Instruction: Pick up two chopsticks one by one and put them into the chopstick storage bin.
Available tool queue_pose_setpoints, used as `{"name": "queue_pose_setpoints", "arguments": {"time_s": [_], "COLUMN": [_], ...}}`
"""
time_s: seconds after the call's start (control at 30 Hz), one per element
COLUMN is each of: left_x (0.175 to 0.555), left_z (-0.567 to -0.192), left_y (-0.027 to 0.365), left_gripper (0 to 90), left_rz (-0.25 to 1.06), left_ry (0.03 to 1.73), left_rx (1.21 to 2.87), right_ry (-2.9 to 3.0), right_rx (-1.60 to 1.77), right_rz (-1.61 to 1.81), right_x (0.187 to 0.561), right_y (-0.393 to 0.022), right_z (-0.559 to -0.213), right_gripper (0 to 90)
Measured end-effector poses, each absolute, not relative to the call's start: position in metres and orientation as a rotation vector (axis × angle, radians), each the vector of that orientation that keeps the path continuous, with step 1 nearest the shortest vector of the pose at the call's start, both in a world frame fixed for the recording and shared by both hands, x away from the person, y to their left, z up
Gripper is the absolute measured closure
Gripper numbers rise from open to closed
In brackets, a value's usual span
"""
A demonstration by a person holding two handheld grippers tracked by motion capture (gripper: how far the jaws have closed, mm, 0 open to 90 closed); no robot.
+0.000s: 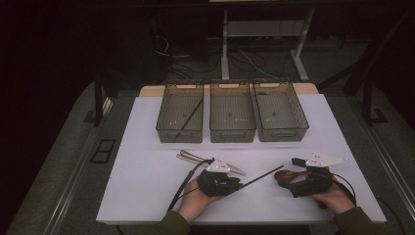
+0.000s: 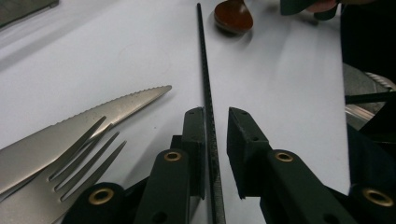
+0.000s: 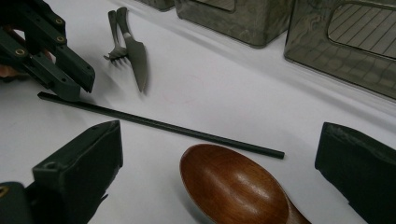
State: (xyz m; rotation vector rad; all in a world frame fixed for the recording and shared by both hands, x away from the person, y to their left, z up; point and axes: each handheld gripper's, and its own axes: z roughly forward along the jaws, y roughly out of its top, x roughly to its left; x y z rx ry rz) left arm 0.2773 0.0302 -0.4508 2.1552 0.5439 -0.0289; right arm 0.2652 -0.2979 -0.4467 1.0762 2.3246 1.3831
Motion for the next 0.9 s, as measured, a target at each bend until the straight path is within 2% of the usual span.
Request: {"name": "queue_pose_setpoints", "arguments": {"time_s": [0.33, 0.53, 0.9], "left_x": [0.2765, 0.2738, 0.2722], "left_z": [-0.4577, -0.4574, -0.4555], "left_y": [0.0239, 0.0219, 0.0203], "left_gripper": [79.8, 83.4, 84.8], "left_rz": [-0.014, 0.043, 0.072], "left_ry": [0.543, 0.515, 0.521], "left_rx": [2.194, 2.216, 2.226], "right_ry": [2.324, 2.324, 2.321], "right_rx": [1.074, 1.075, 1.073], "right_rz": [1.384, 1.383, 1.385], "right_x": [0.2652, 0.2652, 0.2653], "right_y": [-0.2982, -0.2980, -0.2985], "right_z": [-0.4465, -0.4466, -0.4464], "right_gripper": [0.3, 0.3, 0.3]}}
